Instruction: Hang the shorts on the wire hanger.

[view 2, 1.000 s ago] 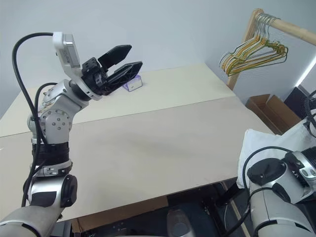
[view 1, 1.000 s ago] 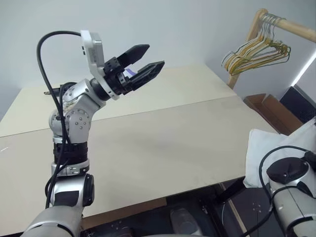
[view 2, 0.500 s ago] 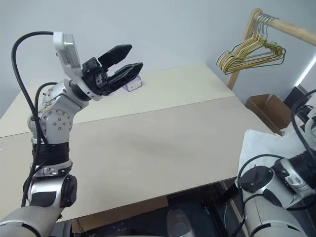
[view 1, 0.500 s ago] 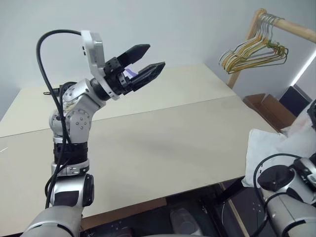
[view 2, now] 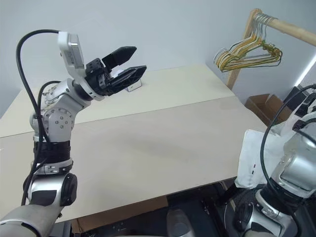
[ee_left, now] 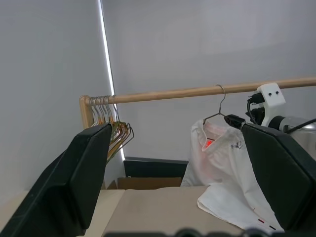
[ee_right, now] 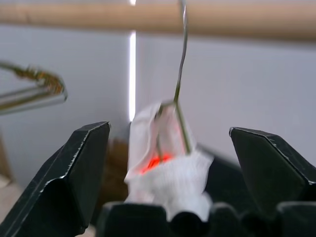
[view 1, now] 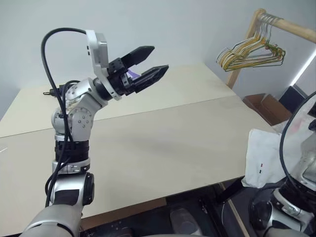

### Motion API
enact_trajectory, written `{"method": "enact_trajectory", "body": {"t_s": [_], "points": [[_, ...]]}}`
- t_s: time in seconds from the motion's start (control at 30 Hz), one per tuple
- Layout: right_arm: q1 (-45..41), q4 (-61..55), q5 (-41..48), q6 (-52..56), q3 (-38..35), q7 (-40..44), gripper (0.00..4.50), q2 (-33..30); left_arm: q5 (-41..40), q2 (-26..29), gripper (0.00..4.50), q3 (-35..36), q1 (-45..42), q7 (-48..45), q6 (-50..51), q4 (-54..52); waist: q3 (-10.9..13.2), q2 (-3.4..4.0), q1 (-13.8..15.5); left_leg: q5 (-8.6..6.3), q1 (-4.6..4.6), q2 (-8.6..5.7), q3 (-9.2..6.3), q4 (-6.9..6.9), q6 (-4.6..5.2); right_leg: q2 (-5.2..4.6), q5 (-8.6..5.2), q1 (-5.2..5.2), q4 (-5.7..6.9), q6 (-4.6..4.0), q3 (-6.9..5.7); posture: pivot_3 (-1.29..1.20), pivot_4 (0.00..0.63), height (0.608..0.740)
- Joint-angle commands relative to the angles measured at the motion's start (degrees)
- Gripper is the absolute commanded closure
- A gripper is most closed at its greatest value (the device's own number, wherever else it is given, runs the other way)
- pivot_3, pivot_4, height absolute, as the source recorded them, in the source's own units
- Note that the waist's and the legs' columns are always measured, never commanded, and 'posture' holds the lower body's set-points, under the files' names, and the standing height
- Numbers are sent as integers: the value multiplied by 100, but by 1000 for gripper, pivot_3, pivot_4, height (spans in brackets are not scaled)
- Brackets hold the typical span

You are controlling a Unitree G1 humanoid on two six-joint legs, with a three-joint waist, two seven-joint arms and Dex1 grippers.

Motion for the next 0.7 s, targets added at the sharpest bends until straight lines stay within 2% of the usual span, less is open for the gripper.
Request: {"method": "enact_trajectory", "body": {"t_s": [0.03, 0.17, 0.27, 0.4, 0.53, 0.7], "points": [[354, -155, -429, -1722, 497, -90, 49, -198, 45, 53, 0, 49, -139, 4, -154, -60, 0, 0, -2, 0, 0, 0, 0, 0, 0, 0, 0, 0, -1, 0, 1, -346, 0, 740], [434, -136, -334, -2658, 1064, 351, 49, -273, 364, 268, 0, -60, 179, -57, -321, -163, 0, 0, -50, 0, 10, 1, 0, -2, 0, 0, 0, 9, -1, 0, 0, -330, 0, 740], [176, -42, 821, -2616, 1344, 1499, 49, -257, 959, 577, 0, -289, 797, -160, -786, -339, 0, -1, -110, 0, 42, 6, 1, -19, 0, 4, 0, 46, -16, -1, -2, -305, 0, 740], [-145, 299, 2000, -2266, 1845, 3147, 49, -516, 1252, 888, 0, -305, 1636, -161, -995, -689, 6, -11, -70, -1, 64, 8, -3, -19, 1, 4, 0, 75, -27, -1, -6, -255, 0, 740], [-486, 936, 2761, -2047, 2547, 4832, 49, -860, 1290, 1383, 0, -123, 2575, -257, -972, -1337, 8, -14, 103, -2, 60, 8, -7, -24, 2, 4, -1, 69, -27, -2, -7, -177, 0, 740], [-1154, 2166, 2935, -2031, 3285, 6385, 49, -1056, 1138, 1920, 0, 278, 3659, -378, -812, -2043, 10, -12, 520, -3, 60, 8, -10, -25, 3, 4, -2, 65, -25, -6, -8, -111, 0, 740]]}}
